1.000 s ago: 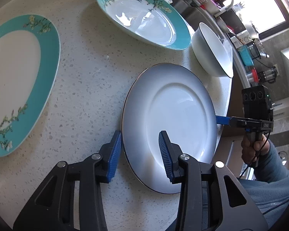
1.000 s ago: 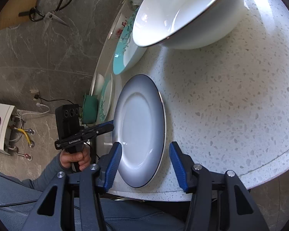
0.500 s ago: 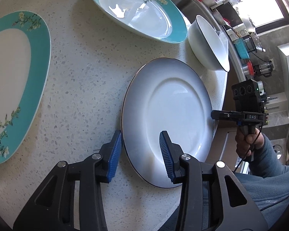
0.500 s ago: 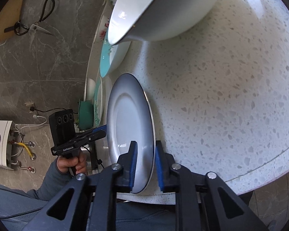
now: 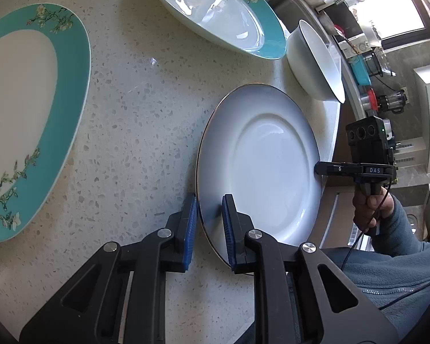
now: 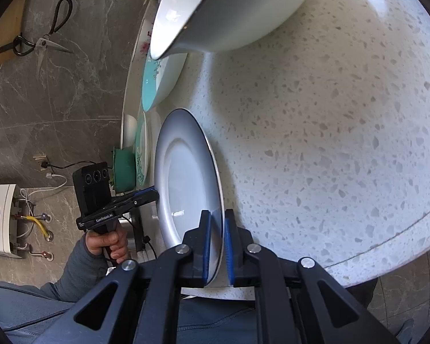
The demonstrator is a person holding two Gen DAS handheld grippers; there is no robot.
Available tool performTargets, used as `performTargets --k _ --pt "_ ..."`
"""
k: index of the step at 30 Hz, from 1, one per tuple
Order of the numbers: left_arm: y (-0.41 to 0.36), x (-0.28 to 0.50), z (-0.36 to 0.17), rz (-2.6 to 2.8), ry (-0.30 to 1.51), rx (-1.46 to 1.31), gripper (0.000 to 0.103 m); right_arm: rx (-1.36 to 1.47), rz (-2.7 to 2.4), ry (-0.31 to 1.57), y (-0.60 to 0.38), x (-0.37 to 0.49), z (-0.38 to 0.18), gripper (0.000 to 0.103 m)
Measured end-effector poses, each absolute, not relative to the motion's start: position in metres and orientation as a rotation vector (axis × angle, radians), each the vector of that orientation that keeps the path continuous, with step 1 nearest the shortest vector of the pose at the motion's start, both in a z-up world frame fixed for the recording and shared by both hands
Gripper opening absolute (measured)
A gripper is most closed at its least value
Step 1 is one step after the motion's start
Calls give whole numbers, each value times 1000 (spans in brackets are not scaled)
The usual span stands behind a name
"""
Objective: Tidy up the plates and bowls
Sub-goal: 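Lift the grey-rimmed plate with both grippers and carry it toward the small teal plate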
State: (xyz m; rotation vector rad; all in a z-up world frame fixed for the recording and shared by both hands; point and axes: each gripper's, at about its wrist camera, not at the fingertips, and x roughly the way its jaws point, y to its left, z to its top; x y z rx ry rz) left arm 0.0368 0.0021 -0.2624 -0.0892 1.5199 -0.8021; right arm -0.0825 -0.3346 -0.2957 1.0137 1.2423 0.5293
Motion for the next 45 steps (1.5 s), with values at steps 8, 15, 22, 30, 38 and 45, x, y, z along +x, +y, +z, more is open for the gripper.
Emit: performTargets --k 8,15,22,30,38,45 --pt "-7 28 -258 -771 1485 -1 17 1004 509 1242 -332 -77 -294 12" --pt "-7 23 -258 -736 1482 -6 16 989 499 1251 -329 -72 -291 13" --pt "-2 18 -259 -732 1489 -47 17 992 525 1232 -323 -67 -284 14" --pt "-4 7 -250 -748 1468 -74 17 984 533 1227 -319 -64 -281 15" --pt "7 4 -247 -747 1449 -107 16 972 540 1218 -316 -62 -278 15" --pt "22 3 -240 -717 1424 -137 16 939 580 1220 -302 -55 -270 15"
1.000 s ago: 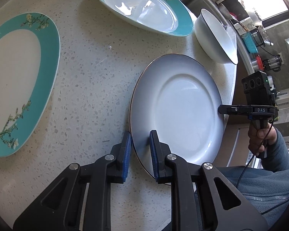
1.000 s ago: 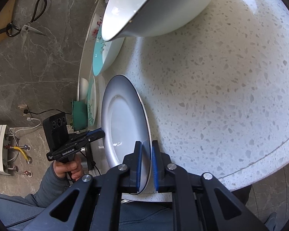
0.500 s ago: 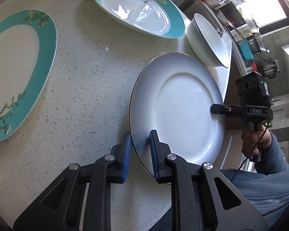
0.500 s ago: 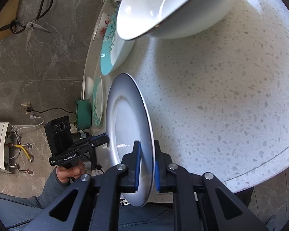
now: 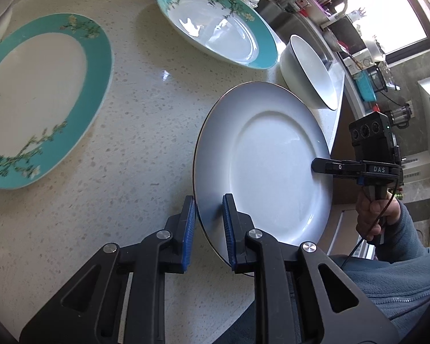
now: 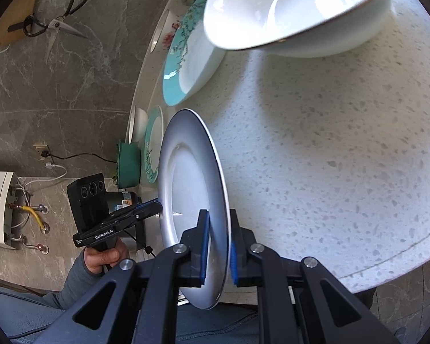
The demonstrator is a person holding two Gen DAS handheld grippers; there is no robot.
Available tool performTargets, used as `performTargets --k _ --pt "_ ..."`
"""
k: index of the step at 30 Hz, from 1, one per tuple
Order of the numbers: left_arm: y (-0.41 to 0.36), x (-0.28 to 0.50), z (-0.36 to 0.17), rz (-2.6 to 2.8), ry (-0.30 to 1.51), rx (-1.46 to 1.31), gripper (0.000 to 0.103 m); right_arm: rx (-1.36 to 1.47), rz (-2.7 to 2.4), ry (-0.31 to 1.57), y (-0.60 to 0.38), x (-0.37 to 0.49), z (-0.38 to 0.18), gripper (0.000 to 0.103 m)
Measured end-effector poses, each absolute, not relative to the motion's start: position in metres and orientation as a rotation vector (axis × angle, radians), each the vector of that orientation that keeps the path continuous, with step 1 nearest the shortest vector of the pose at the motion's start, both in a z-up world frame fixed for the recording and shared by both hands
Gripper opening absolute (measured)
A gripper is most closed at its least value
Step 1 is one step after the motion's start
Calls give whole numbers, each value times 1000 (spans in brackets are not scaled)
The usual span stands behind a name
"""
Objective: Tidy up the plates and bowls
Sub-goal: 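Lift the grey-rimmed plate with both grippers and carry it toward the small teal plate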
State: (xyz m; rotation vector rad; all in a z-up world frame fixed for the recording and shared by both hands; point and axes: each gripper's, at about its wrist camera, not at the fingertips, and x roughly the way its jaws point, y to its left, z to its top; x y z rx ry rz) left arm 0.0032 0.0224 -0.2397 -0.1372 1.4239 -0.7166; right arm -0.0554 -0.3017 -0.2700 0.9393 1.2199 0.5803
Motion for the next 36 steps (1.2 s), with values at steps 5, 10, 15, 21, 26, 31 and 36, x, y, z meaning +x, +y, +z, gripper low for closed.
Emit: performTargets --k 5,10,15,21,26,31,36 --pt "52 -8 -229 -657 1402 -165 16 897 640 1235 -275 -46 -263 15" --pt "94 -29 -220 -567 1382 -208 16 840 726 1278 -233 -35 -259 15" --pt "142 -55 -222 -468 1377 -272 16 783 803 1331 -189 -25 -260 15" --pt "181 -76 -231 -407 1387 -316 17 741 848 1393 -156 -25 -269 15" --pt "194 -80 -247 -405 1404 -325 17 731 829 1423 -147 -27 -278 16" --pt "193 -77 -262 -406 1420 -327 17 720 791 1431 -143 -25 -284 16" --pt "193 -70 -269 -417 1409 -318 18 713 760 1416 -146 -20 -283 17"
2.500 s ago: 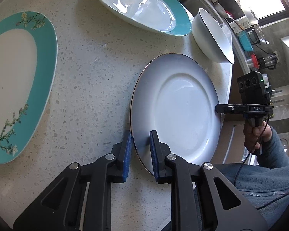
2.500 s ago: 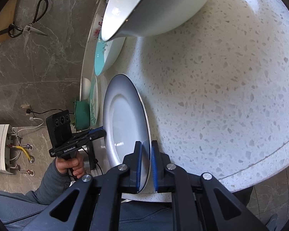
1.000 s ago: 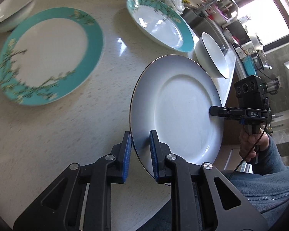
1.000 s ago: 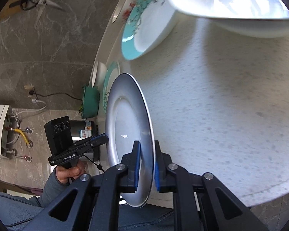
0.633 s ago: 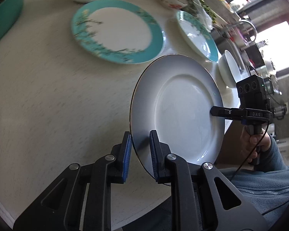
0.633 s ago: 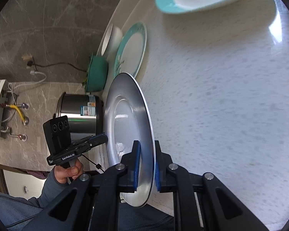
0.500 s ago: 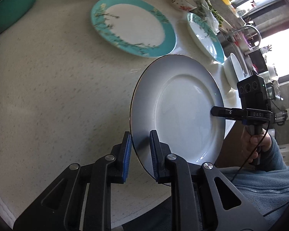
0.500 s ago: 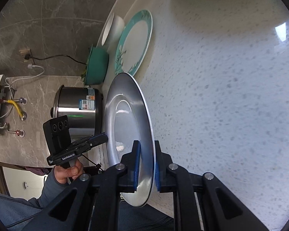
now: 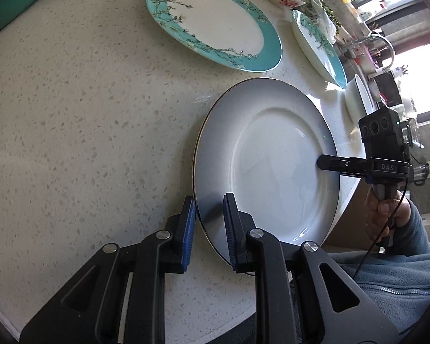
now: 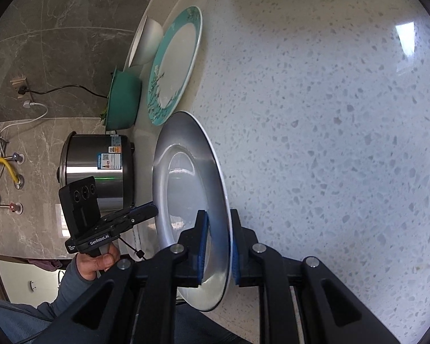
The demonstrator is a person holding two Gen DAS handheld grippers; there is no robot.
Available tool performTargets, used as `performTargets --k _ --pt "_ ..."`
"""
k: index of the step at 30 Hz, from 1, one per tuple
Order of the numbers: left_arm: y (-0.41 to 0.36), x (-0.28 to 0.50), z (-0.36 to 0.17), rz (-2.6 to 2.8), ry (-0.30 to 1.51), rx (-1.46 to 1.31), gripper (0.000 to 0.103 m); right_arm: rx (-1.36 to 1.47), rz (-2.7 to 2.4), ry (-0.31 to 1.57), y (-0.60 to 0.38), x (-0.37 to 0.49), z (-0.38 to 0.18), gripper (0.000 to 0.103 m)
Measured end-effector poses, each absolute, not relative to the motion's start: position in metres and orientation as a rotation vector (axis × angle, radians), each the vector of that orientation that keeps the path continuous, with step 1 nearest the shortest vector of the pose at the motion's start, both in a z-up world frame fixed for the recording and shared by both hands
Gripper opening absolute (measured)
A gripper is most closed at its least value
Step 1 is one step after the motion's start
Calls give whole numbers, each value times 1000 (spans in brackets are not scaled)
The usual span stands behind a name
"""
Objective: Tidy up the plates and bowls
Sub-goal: 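Lift the grey-rimmed plate with both grippers and carry it toward the small teal plate, then lower the grey-rimmed plate onto the counter and open both grippers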
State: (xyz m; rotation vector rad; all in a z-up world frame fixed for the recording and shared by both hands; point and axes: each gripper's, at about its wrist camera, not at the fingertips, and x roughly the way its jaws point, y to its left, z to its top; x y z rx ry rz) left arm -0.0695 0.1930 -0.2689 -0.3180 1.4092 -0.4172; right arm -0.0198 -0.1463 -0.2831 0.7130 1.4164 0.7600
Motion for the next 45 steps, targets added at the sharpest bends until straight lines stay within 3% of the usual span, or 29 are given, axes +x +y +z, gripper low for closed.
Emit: performTargets --k 21,35,42,44,45 --pt "194 -71 -268 -390 1370 -316 18 423 730 1271 -127 -25 -256 34" --pt "191 -76 -264 -313 1337 -346 19 214 721 1188 -120 -29 -242 56" --pt "196 -82 -245 -189 1265 -381 19 181 751 1172 -128 -23 -237 56" --pt "201 -83 -227 -141 1208 -399 27 163 754 1152 -133 -19 -225 56" --pt "204 -82 -219 -128 1186 -410 42 169 757 1143 -136 -16 -218 56"
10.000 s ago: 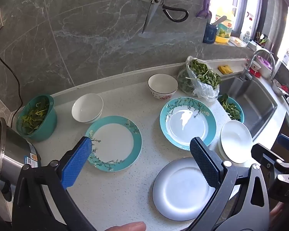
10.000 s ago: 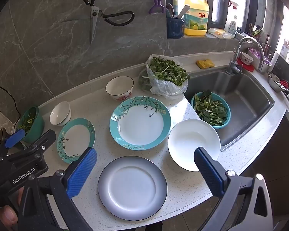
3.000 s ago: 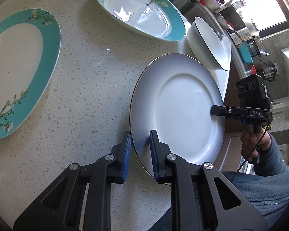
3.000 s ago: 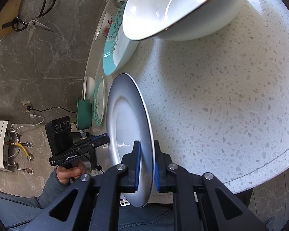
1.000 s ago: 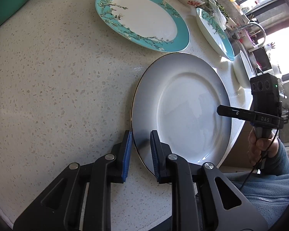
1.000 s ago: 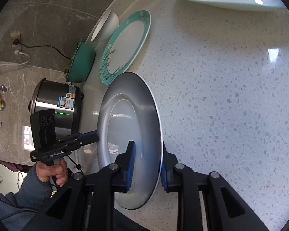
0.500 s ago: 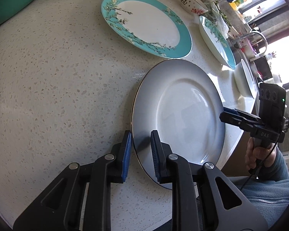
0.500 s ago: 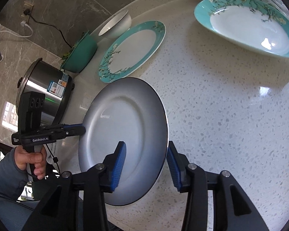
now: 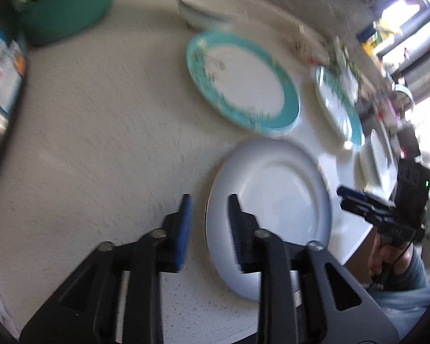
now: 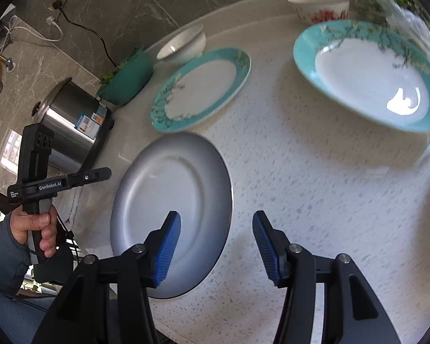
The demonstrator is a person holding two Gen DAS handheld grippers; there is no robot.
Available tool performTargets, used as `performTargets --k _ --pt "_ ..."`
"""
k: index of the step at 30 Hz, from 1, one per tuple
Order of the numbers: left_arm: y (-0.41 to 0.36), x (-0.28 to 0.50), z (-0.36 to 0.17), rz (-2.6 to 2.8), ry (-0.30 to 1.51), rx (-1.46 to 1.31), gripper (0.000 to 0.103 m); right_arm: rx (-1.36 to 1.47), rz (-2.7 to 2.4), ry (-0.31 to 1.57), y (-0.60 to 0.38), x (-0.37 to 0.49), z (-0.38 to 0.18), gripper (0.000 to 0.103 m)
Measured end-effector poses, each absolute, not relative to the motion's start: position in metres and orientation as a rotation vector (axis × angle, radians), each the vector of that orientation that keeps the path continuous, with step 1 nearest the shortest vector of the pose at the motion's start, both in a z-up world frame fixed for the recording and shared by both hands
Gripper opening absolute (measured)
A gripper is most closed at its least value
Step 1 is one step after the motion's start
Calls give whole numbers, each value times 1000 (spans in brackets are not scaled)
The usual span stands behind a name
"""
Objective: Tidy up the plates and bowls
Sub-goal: 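Lower the grey-rimmed plate onto the counter and open both grippers, then close both grippers on the rim of the small teal-rimmed floral plate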
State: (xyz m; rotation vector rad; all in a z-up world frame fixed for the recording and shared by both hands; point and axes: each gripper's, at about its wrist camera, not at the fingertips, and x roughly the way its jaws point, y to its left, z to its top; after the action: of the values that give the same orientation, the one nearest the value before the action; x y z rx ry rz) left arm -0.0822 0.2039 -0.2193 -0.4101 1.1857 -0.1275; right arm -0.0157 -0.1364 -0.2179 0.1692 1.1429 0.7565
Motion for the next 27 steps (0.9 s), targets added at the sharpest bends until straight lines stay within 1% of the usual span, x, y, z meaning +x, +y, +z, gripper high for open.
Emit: performTargets --k 1,2,3,4,5,6,7,8,12,15,19,25,27 --pt "207 -81 -210 -116 1157 -421 54 188 761 1137 -140 -11 -210 56" --pt "209 -78 -199 -108 1119 -429 76 233 776 1132 -146 -3 -198 56" --pt "212 -75 -188 -110 1080 -431 85 282 794 1126 -151 5 -187 57" --pt "214 -70 -179 -121 1056 -433 86 328 816 1117 -155 13 -178 61" --pt "216 -64 -172 -137 1043 -435 89 388 854 1107 -159 25 -166 72" --pt "218 -54 -168 -157 1046 -446 94 451 898 1115 -160 36 -160 77" --pt "221 -46 -167 -177 1051 -462 97 504 927 1126 -160 46 -157 80" --pt "225 -33 -170 -210 1060 -486 102 552 949 1135 -158 56 -156 80" --pt "233 11 -193 -257 1118 -519 102 596 870 1176 -141 95 -169 80" --pt "251 41 -214 -259 1146 -599 102 731 799 1238 -128 115 -199 74" --pt "265 70 -235 -264 1174 -636 101 818 703 1286 -120 127 -229 68" --pt "271 98 -261 -300 1232 -645 100 860 622 1316 -123 141 -251 68" --pt "269 104 -267 -325 1243 -653 98 867 613 1321 -124 143 -254 68"
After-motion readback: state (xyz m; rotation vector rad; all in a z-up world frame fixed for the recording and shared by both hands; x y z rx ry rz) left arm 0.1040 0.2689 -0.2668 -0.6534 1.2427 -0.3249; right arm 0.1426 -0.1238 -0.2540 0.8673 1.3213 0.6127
